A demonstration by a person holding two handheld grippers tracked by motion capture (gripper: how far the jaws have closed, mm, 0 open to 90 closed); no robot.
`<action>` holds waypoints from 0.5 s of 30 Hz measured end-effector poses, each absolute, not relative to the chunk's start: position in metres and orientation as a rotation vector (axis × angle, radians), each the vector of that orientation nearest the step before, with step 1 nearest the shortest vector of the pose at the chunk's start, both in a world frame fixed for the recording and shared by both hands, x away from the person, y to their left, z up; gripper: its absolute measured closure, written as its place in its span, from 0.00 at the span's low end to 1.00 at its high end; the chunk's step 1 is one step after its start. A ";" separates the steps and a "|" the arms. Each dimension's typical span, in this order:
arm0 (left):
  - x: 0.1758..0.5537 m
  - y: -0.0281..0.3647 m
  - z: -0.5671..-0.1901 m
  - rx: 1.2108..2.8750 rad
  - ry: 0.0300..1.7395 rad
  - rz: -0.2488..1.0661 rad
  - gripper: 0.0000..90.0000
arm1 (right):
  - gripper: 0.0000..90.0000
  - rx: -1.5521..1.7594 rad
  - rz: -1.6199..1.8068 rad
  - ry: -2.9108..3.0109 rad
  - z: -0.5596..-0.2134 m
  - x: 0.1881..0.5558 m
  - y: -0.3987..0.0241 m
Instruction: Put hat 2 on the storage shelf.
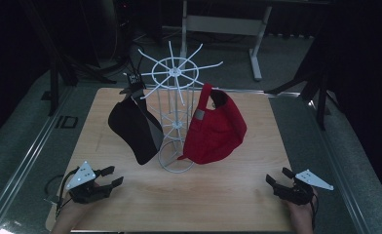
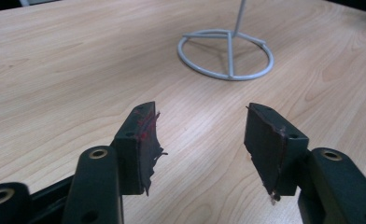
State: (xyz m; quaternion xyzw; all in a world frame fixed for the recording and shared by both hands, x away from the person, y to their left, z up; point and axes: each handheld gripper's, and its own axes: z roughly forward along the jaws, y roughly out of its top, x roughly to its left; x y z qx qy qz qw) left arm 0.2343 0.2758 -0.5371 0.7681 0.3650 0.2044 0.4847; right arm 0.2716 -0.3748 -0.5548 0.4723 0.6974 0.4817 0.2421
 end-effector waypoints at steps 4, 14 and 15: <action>0.232 0.277 -0.541 1.870 0.915 0.534 0.36 | 0.20 1.293 1.309 1.902 -0.555 0.271 -0.375; 0.229 0.280 -0.548 1.839 0.956 0.576 0.21 | 0.20 1.282 1.301 1.887 -0.555 0.271 -0.374; 0.228 0.281 -0.549 1.834 0.961 0.583 0.20 | 0.20 1.280 1.301 1.888 -0.555 0.271 -0.374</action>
